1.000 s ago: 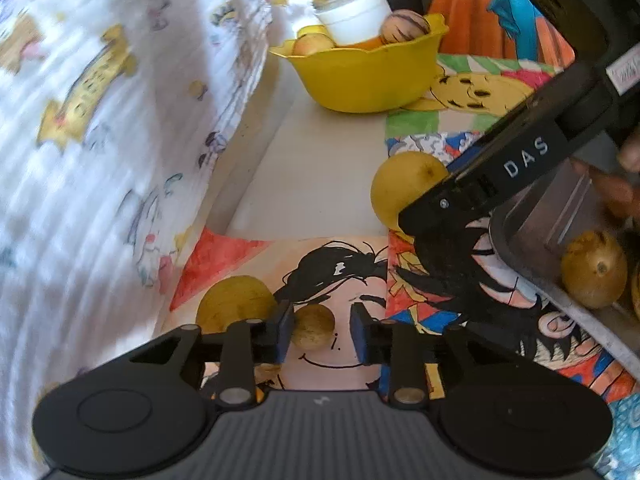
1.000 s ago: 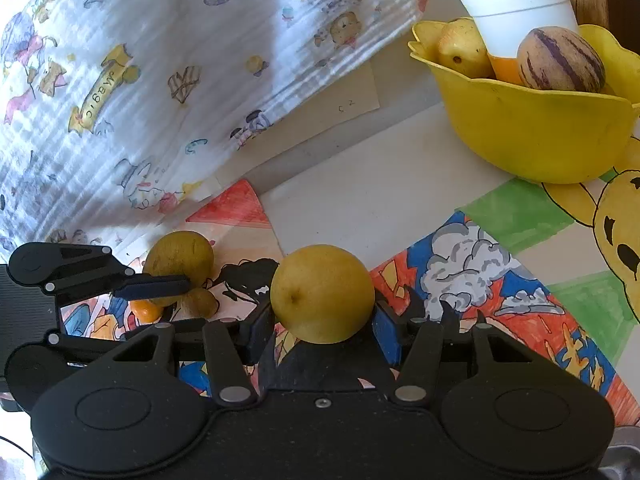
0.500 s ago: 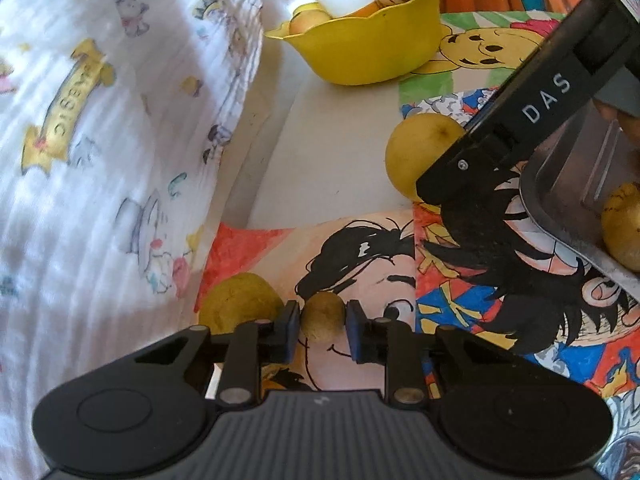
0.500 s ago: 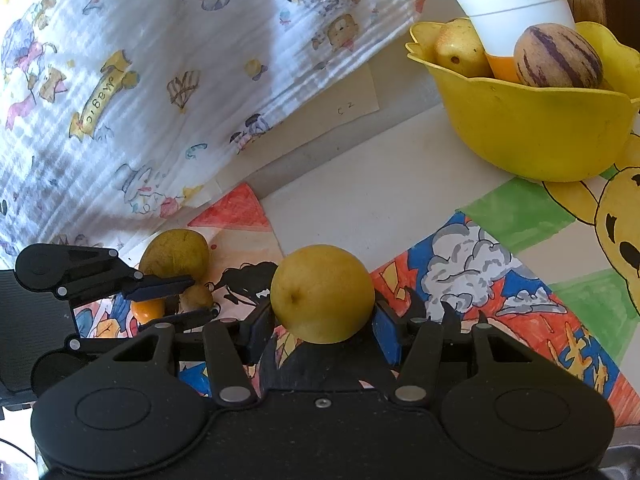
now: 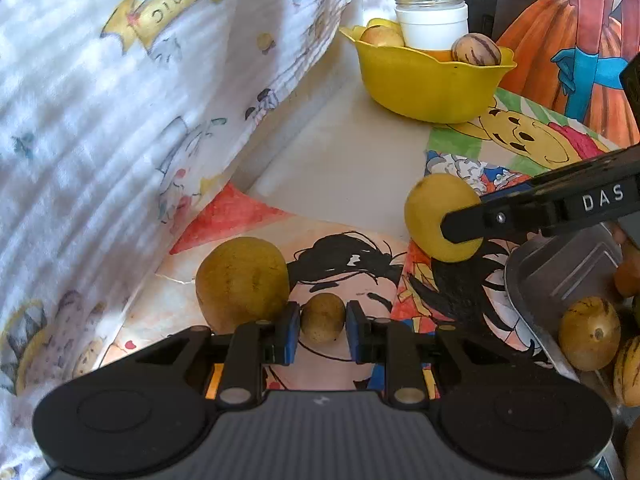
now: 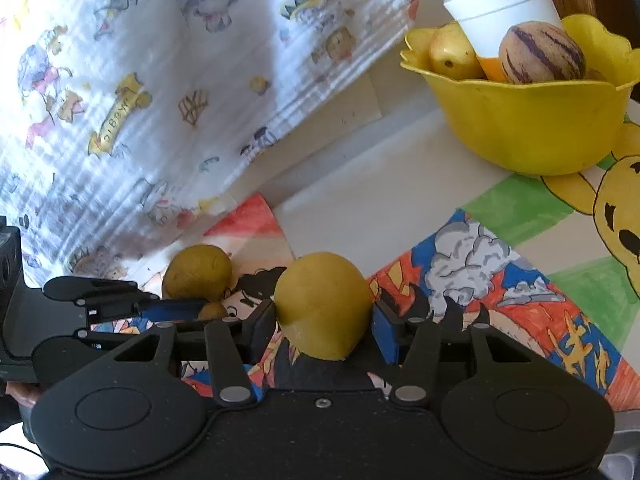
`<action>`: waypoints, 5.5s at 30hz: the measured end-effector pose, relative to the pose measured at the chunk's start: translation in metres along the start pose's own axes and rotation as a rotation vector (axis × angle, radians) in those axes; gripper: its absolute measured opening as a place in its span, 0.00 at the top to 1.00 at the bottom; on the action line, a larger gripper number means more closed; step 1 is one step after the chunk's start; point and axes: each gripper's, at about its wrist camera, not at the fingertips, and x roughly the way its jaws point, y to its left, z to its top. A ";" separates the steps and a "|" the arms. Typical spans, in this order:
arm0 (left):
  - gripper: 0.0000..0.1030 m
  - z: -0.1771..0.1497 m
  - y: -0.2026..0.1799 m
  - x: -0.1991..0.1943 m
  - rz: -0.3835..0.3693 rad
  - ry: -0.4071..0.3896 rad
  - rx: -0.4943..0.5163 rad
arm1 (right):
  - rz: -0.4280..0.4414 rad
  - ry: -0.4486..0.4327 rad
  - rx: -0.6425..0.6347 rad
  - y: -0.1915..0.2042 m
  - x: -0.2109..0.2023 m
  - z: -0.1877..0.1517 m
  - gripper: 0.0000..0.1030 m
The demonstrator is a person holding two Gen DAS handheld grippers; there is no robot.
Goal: Organize fruits
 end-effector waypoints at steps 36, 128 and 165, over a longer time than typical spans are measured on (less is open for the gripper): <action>0.75 0.000 -0.003 -0.011 -0.059 -0.014 -0.106 | 0.089 -0.027 0.026 0.002 0.005 0.005 0.46; 0.00 -0.092 -0.086 -0.204 -0.076 -0.240 -0.146 | -0.368 -0.135 -0.138 0.092 -0.252 -0.162 0.01; 0.00 -0.149 0.032 -0.183 0.149 -0.391 0.211 | -0.255 -0.021 -0.213 0.190 -0.136 -0.032 0.01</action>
